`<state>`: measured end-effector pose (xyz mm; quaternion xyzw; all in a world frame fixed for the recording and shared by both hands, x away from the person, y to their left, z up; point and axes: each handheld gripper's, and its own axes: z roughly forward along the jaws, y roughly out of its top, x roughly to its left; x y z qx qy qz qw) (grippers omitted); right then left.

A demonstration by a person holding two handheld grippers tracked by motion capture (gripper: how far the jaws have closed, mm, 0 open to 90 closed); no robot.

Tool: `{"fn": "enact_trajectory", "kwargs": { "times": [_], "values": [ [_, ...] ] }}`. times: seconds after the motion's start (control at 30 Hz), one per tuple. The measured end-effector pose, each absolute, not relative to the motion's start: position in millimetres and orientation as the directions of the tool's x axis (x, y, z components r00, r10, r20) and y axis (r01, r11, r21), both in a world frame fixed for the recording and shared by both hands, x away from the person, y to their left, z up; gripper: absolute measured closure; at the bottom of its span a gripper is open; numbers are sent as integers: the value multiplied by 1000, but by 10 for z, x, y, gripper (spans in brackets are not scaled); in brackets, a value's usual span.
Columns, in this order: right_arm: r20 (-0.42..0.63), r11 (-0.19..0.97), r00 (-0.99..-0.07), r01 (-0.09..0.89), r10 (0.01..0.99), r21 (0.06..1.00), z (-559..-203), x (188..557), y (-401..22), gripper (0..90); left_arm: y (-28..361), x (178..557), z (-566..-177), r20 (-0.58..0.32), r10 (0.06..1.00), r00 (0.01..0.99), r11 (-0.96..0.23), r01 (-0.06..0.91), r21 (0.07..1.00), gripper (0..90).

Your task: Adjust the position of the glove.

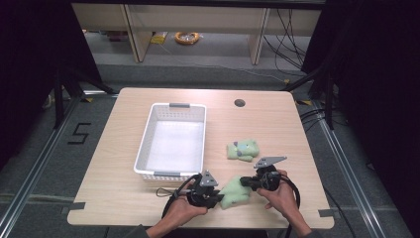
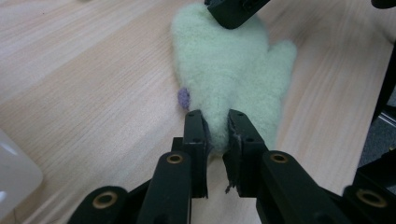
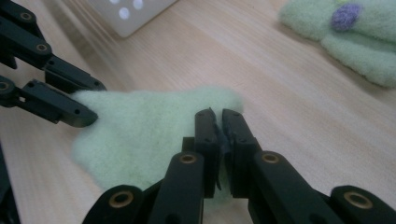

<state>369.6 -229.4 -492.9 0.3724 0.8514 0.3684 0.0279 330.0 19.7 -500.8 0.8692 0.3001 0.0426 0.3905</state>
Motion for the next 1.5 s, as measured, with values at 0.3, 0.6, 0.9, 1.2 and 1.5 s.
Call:
{"fn": "enact_trajectory", "kwargs": {
  "times": [0.3,0.6,0.9,1.2,1.5],
  "values": [
    [307,350,-700,627,645,695,-4769,3330,-2374,862,302,3297,-4911,-155,530,834,-519,463,718,787],
    [287,361,-698,625,656,692,-4814,3108,-2425,869,261,3343,-4928,-140,524,840,-542,456,706,785],
    [273,395,-689,644,671,655,-4958,3146,-2419,868,283,3369,-4992,-148,521,841,-561,468,683,750],
    [281,375,-672,656,685,655,-4988,3170,-2436,743,335,3348,-4940,-132,541,831,-540,463,703,614],
    [278,315,-665,626,693,713,-4876,3209,-2507,599,464,3206,-4769,-150,565,812,-483,472,737,464]
  ]
}}
